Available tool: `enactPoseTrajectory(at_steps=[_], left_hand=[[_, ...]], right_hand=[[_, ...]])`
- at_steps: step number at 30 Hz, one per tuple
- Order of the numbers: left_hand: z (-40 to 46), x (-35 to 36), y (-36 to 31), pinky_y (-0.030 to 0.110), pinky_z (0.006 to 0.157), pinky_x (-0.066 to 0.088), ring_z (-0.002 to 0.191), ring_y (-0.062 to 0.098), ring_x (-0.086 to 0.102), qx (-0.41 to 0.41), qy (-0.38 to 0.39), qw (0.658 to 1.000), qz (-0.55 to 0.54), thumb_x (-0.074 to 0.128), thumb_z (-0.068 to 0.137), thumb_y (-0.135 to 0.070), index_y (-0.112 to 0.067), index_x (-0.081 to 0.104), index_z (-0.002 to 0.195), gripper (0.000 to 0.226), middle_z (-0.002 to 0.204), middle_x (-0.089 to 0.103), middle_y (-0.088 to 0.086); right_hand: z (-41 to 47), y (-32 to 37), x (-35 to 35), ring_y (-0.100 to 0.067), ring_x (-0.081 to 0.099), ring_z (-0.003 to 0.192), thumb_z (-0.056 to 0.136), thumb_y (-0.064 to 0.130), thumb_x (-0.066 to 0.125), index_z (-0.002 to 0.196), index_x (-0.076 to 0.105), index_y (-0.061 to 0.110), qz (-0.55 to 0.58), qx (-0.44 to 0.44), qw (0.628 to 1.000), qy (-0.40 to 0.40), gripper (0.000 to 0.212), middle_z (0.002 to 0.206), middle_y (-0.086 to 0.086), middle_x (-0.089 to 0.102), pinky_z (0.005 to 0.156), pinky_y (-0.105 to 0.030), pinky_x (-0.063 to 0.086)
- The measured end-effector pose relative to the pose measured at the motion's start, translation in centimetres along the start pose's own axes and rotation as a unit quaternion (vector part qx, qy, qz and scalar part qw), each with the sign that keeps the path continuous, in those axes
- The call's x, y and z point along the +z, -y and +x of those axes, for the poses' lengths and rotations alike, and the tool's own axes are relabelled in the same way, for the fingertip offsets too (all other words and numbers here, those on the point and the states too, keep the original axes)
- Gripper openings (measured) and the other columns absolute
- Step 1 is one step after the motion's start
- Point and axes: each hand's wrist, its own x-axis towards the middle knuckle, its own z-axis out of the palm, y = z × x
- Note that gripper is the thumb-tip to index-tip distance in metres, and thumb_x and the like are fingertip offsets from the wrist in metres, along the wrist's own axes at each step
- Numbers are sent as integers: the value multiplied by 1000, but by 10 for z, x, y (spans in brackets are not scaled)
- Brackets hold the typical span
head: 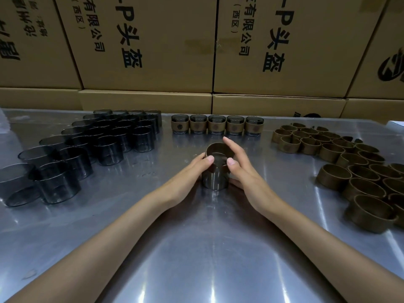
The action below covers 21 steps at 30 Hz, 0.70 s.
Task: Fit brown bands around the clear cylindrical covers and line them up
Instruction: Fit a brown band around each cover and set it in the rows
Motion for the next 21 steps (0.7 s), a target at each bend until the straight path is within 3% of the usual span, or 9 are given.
enactPoseTrajectory(at_steps=[2,6,8,11,16,18,21], left_hand=[[-1,-1,-1,40,120,22,137,8,40,-6,3,1000,21,37,96,-57,-25,42,144,58,146,48,-9],[0,-9,-1,39,119,23,137,9,41,-32,10,999,4,47,92,-59,-25,44,144,62,145,49,-9],[-2,-11,-3,34,119,24,134,4,43,-47,16,999,-6,47,84,-61,-28,46,142,67,142,52,-13],[-2,-13,-2,21,111,29,133,-3,40,-58,14,998,3,43,78,-63,-34,44,142,70,142,49,-20],[-4,-10,1,18,106,31,131,-6,40,-41,-1,999,30,33,90,-60,-41,44,139,54,142,47,-23],[-5,-8,1,16,103,34,127,-6,44,-37,-12,999,22,29,98,-51,-46,49,127,36,134,52,-25],[-7,-7,1,18,104,38,124,-3,51,-30,-29,999,-8,27,103,-41,-37,52,128,36,132,59,-16]], right_hand=[[0,1,1,0,39,134,93,45,38,135,30,55,6,4,1000,-1,44,142,24,41,117,-39,30],[1,-1,0,4,34,136,101,38,42,145,24,46,16,27,1000,-1,48,140,35,38,118,-36,26],[2,-2,0,-3,34,139,101,38,39,150,25,35,10,51,999,8,51,149,21,37,119,-39,24],[3,-1,-2,-3,43,133,102,36,36,146,38,26,14,75,997,34,44,143,10,50,117,-34,28],[3,1,-4,-1,51,124,103,29,37,139,46,18,31,92,995,25,39,134,6,58,102,-14,40],[1,1,-3,-2,55,120,103,27,38,138,48,16,31,88,996,15,38,130,5,60,96,-12,43],[-2,0,-2,-8,58,119,102,24,41,137,47,14,45,79,996,0,37,129,0,61,94,-15,47]])
